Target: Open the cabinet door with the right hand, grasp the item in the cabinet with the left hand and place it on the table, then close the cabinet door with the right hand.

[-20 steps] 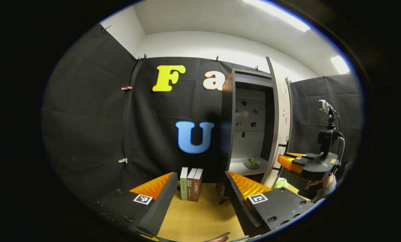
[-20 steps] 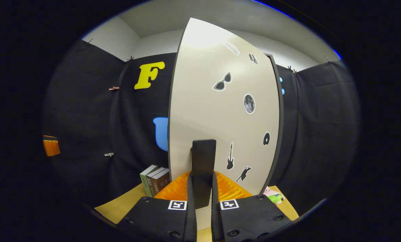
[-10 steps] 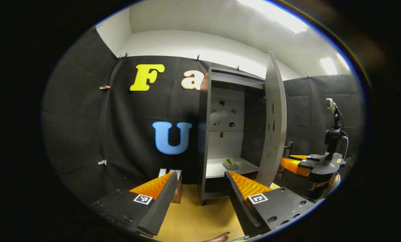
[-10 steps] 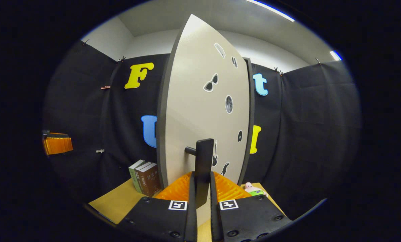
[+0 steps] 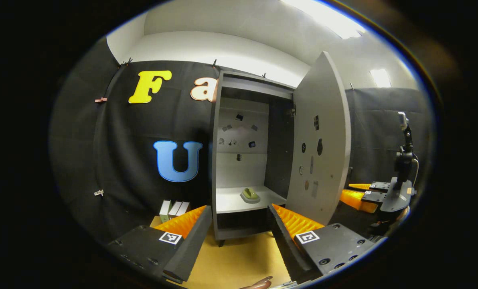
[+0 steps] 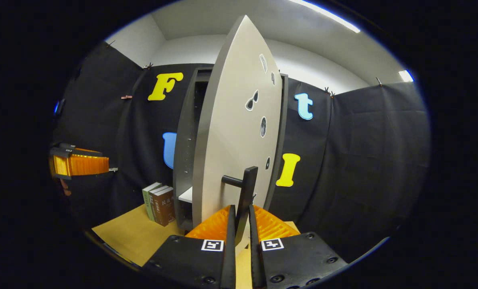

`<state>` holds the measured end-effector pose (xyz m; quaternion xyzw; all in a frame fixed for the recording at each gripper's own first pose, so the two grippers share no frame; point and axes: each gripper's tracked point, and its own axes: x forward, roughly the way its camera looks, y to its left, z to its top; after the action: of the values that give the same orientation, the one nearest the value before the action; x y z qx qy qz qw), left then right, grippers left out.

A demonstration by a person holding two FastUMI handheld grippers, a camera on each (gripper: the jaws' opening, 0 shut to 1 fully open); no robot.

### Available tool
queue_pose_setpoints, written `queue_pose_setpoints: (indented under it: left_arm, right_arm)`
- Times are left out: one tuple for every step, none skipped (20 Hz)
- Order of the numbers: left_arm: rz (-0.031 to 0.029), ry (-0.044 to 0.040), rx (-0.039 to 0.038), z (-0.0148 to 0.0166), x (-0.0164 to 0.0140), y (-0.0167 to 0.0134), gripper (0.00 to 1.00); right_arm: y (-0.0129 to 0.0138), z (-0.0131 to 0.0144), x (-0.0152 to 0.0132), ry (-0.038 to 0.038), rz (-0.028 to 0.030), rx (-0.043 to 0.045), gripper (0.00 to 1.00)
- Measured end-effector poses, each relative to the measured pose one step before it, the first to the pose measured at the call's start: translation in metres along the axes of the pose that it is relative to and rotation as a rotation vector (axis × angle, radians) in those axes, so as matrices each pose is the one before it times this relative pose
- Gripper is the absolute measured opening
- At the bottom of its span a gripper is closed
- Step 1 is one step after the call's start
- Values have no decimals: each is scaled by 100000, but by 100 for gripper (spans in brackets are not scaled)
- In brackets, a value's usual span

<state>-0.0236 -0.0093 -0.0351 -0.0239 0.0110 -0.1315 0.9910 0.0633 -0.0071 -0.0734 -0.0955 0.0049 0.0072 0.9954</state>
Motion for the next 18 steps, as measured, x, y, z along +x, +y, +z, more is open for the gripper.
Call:
queue_pose_setpoints:
  left_arm:
    - [-515, 46, -190, -42, 746, -570, 87]
    - [-247, -177, 31, 43, 698, -540, 87]
    - [-242, -165, -178, -73, 751, -417, 89]
    - [-479, 103, -514, -67, 738, -615, 88]
    - [-207, 366, -785, -213, 707, -551, 88]
    - [-21, 214, -703, -87, 603, -441, 87]
    - [258, 186, -318, -79, 608, -436, 88]
    - [458, 250, 174, 4, 576, -429, 88]
    - [549, 196, 505, -45, 554, -311, 88]
    - [388, 204, 605, 33, 555, -401, 88]
    - [191, 105, 488, -97, 604, -392, 88]
    - [-306, 128, 322, 111, 524, -491, 88]
    - [-567, -155, 149, -17, 506, -578, 88]
    - [-417, -198, -75, 183, 398, -559, 88]
    - [-317, -60, 26, -22, 386, -433, 88]
    - [-92, -90, 368, 149, 370, -302, 88]
    - [446, 111, 831, 47, 500, -100, 88]
    - [393, 182, 605, 74, 367, -99, 88]
  right_arm:
    - [-765, -32, 131, -550, -1386, -1825, 19]
    - [-1041, -260, -149, 338, -686, -1104, 19]
    - [-919, -121, -229, -47, 305, 35, 19]
    - [-661, 90, -348, 49, 969, 1275, 19]
    - [-704, -112, -342, -9, 1387, 2067, 19]
    - [-792, 19, -29, -533, 1383, 2735, 19]
    - [-658, 93, -90, -718, 1404, 2560, 19]
    - [-927, -150, -97, -661, 1302, 1639, 19]
    - [-832, -99, -295, -1031, 798, 365, 19]
    - [-339, -230, -263, -809, 250, -721, 19]
    - [-408, -179, -119, -238, -403, -1280, 19]
    - [-528, -83, 46, -142, -1111, -942, 13]
    - [-772, 225, 480, -528, -1054, -1208, 19]
    - [-917, 236, -12, -579, -850, -435, 17]
    - [-809, -41, -213, -237, -648, 744, 8]
    - [-934, -73, -295, -504, -641, 983, 15]
    - [-1069, 37, -408, -692, -912, 1667, 14]
    - [-434, 106, -89, -746, -102, 1600, 14]
